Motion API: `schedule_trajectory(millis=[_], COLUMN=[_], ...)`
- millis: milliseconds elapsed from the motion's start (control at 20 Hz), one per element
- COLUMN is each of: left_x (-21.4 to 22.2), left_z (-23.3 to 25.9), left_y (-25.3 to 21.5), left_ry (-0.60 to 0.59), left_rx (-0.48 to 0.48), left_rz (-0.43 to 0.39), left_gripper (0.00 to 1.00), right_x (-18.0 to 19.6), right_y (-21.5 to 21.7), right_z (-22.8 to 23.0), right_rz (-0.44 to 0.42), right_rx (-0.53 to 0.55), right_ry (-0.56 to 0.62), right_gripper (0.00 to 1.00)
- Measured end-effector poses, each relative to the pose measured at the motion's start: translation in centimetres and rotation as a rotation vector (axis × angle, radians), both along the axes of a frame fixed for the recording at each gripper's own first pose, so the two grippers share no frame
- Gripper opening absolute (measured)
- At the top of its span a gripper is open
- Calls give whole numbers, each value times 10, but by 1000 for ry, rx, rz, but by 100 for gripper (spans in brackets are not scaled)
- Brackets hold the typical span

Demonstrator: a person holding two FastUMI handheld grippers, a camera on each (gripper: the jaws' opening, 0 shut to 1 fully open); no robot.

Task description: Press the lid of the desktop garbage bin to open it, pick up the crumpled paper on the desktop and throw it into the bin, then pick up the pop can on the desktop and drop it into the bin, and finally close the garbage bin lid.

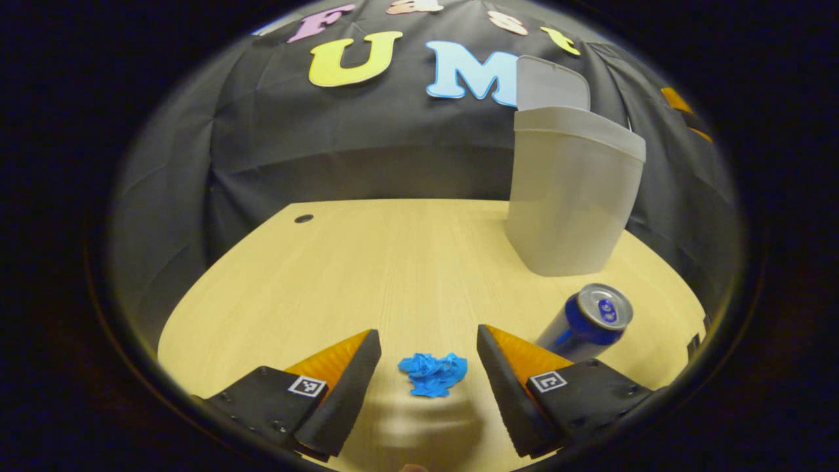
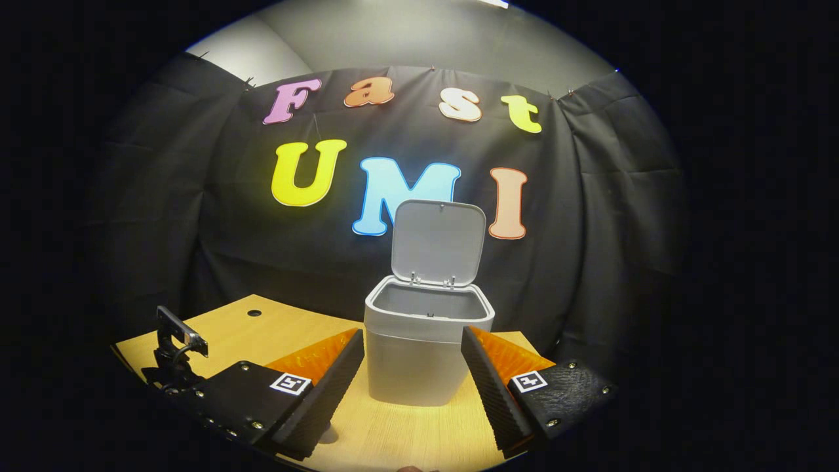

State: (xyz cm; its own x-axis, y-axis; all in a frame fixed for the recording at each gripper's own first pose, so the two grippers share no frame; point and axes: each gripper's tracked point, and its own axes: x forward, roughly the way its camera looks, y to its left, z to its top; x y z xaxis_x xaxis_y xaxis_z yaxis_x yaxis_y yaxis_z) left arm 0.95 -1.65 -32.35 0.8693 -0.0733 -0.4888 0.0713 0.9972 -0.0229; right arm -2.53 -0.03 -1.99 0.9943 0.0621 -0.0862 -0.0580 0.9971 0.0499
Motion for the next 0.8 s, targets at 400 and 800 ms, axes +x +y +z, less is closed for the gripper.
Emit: schedule_trajectory(millis=[400,800], left_x=[-1,0], left_z=[-40,-50], left_y=[5,12], left_ry=[93,93], left_rx=[-14,-4], left_rz=[22,37], left_gripper=[97,96], right_x=[-3,-1], right_y=[8,11], right_z=[-6,-12], right_rz=[9,19], right_rx=[7,0], right_ry=[29,48], right_gripper=[96,96])
